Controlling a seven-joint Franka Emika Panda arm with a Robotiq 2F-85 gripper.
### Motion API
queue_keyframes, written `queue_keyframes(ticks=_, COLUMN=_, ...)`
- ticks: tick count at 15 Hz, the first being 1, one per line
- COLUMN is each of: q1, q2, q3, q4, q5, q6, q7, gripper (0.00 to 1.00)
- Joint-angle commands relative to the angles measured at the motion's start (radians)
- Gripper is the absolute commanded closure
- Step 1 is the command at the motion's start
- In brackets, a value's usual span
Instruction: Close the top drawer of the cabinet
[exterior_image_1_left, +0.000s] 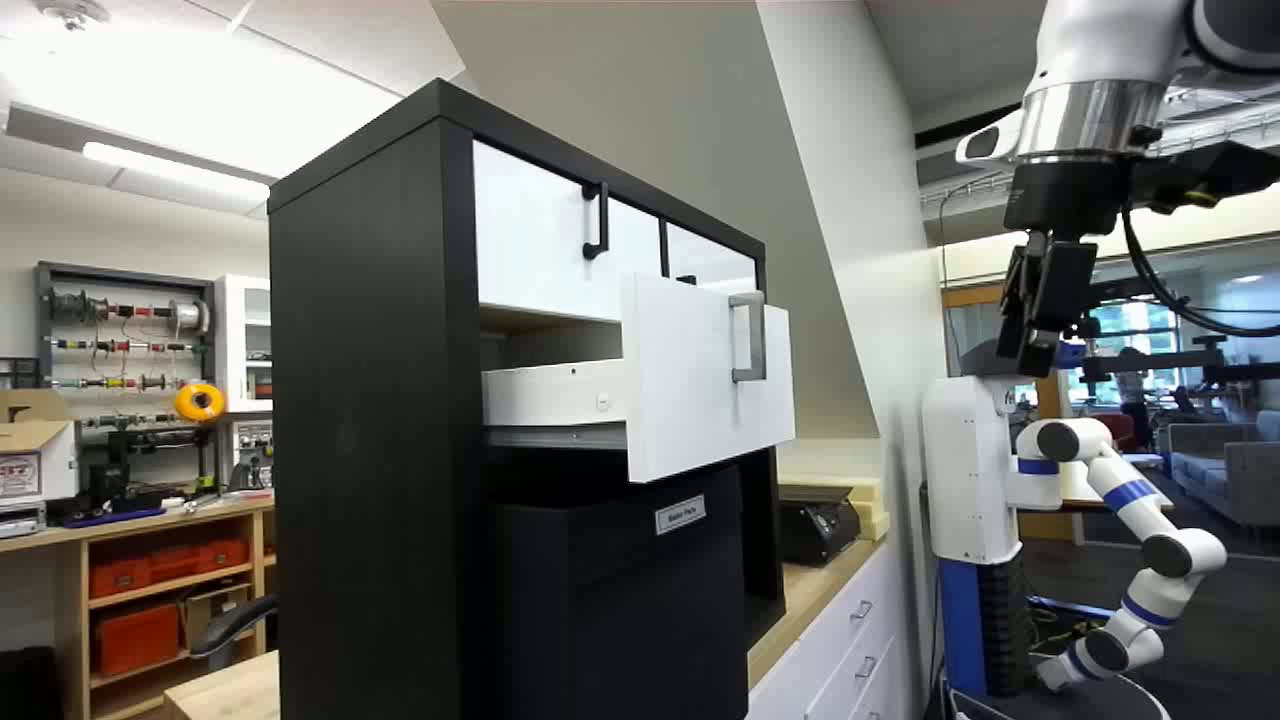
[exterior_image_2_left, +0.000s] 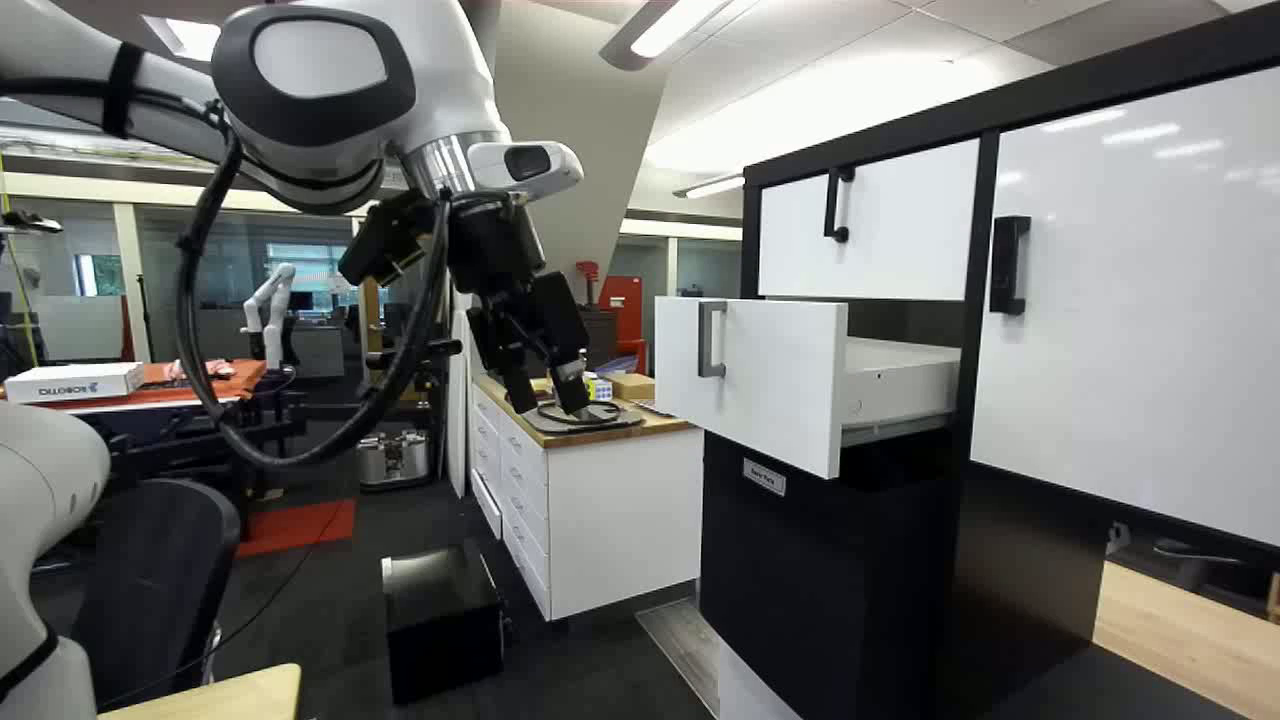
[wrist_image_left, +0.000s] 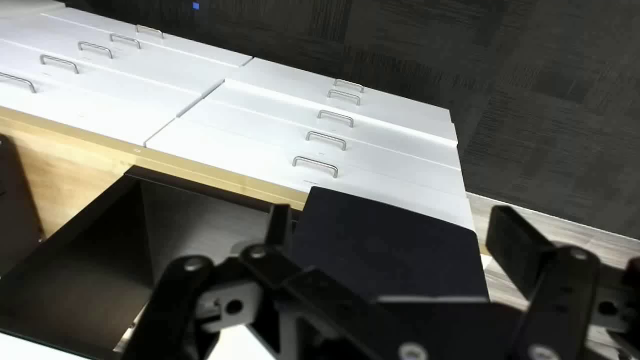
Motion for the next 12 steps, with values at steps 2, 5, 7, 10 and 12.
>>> queue_keyframes(ticks=2, q1=0.008, q2=0.0, q3=-0.006, q4=0.002, q5=-0.006, q6=-0.003, q7=0.006, gripper=0.0)
queue_keyframes(ticks=5, q1=0.008, q2=0.0, q3=-0.006, q4=0.002, q5=-0.006, q6=-0.003, q7=0.006, gripper=0.0)
queue_keyframes(ticks=7, q1=0.008, q2=0.0, q3=-0.006, q4=0.002, q5=-0.006, q6=-0.003, q7=0.006, gripper=0.0)
queue_keyframes(ticks=10, q1=0.01, q2=0.009, q3=-0.007, q4=0.006, q5=-0.001, q6=-0.005, q7=0.008, gripper=0.0)
queue_keyframes(ticks=12, q1=0.014, q2=0.021, q3=-0.007, q4=0.012, q5=0.005, q6=-0.002, q7=0.01, gripper=0.0)
